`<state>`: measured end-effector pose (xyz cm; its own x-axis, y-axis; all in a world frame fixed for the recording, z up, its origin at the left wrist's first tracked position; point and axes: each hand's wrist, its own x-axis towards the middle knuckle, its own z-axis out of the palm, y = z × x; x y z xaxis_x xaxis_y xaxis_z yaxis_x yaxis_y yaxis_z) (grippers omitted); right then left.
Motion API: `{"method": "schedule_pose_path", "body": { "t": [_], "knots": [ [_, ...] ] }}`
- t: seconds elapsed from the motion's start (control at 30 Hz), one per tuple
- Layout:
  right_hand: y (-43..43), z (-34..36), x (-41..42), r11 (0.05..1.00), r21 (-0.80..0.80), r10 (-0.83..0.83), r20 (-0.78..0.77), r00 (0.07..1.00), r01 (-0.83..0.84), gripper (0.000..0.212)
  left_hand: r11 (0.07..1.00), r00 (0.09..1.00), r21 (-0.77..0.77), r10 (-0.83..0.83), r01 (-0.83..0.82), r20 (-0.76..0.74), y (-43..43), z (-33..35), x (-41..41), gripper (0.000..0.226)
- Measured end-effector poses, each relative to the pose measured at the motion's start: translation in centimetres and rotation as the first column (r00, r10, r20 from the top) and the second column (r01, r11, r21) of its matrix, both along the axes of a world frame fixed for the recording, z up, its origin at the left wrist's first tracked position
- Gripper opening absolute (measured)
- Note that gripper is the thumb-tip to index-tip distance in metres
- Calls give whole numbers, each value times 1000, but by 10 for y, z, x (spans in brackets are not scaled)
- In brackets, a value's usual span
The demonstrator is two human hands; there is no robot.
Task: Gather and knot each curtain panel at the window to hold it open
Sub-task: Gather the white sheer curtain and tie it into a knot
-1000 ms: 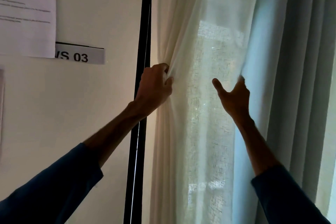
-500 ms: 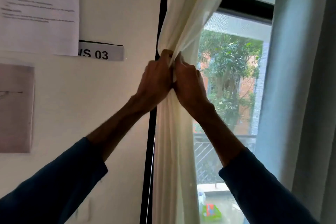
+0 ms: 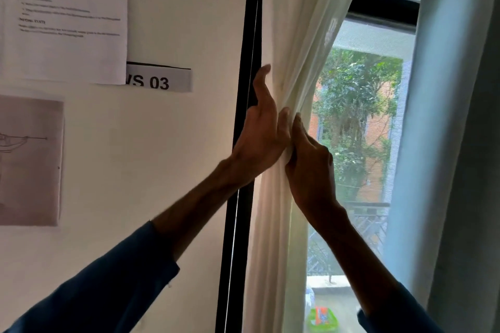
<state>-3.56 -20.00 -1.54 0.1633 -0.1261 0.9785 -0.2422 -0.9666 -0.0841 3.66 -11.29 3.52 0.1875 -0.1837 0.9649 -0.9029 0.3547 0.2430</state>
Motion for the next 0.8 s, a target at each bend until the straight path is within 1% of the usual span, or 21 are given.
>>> {"method": "schedule_pose_path", "body": {
  "t": [0.03, 0.1, 0.13, 0.17, 0.23, 0.27, 0.33, 0.4, 0.43, 0.5, 0.53, 0.6, 0.67, 0.7, 0.73, 0.77, 0.8],
  "knots": [
    [-1, -3, -5, 1000, -1, -7, 10, 1000, 7, 68, 1000, 999, 30, -1, 2, -38, -5, -1, -4, 54],
    [-2, -9, -14, 1000, 1, -5, 12, 1000, 5, 57, 991, 997, 131, 46, -37, -68, -15, -4, -10, 22],
    [-1, -13, -19, 1000, -1, 3, 3, 1000, -3, 51, 980, 994, 187, 83, -69, -68, -19, -5, -13, 15],
    [-1, -16, -23, 1000, -12, 3, -6, 1000, -4, 44, 967, 991, 237, 108, -88, -73, -23, -6, -14, 24],
    [-2, -23, -30, 999, -42, 14, -12, 1000, -15, 35, 951, 990, 302, 100, -64, -103, -29, -6, -18, 41],
    [-2, -25, -33, 998, -53, 42, -21, 999, -43, 35, 948, 989, 313, 95, -54, -116, -31, -5, -20, 47],
    [-2, -30, -40, 988, -64, 134, -49, 990, -137, 38, 939, 983, 329, 144, -97, -119, -34, -1, -20, 53],
    [-2, -33, -45, 970, -41, 240, -20, 971, -241, 41, 930, 969, 326, 219, -171, -117, -37, 2, -16, 50],
    [-3, -35, -48, 960, -13, 279, 2, 960, -279, 42, 926, 963, 321, 244, -197, -113, -38, 2, -13, 45],
    [-8, -35, -53, 940, 80, 332, -3, 943, -331, 44, 918, 960, 345, 252, -197, -123, -40, 3, -9, 33],
    [-12, -34, -55, 930, 121, 351, -19, 936, -347, 43, 914, 961, 359, 248, -189, -124, -39, 2, -8, 30],
    [-21, -31, -57, 923, 160, 353, 12, 936, -350, 35, 907, 964, 372, 250, -199, -93, -35, 2, -9, 31],
    [-30, -23, -55, 900, 214, 359, 128, 925, -379, 22, 901, 970, 385, 237, -199, -53, -28, 4, -12, 21],
    [-34, -18, -54, 880, 270, 355, 174, 918, -392, 25, 896, 974, 402, 224, -189, -40, -24, 5, -15, 18],
    [-43, -13, -50, 852, 350, 343, 190, 920, -390, 36, 891, 977, 419, 211, -175, -40, -20, 6, -16, 24],
    [-49, -7, -47, 801, 446, 357, 179, 917, -399, 52, 885, 980, 438, 195, -155, -49, -18, 8, -16, 30],
    [-56, 0, -43, 713, 543, 417, 180, 891, -443, 66, 883, 983, 452, 176, -130, -60, -14, 9, -15, 33]
  ]
}}
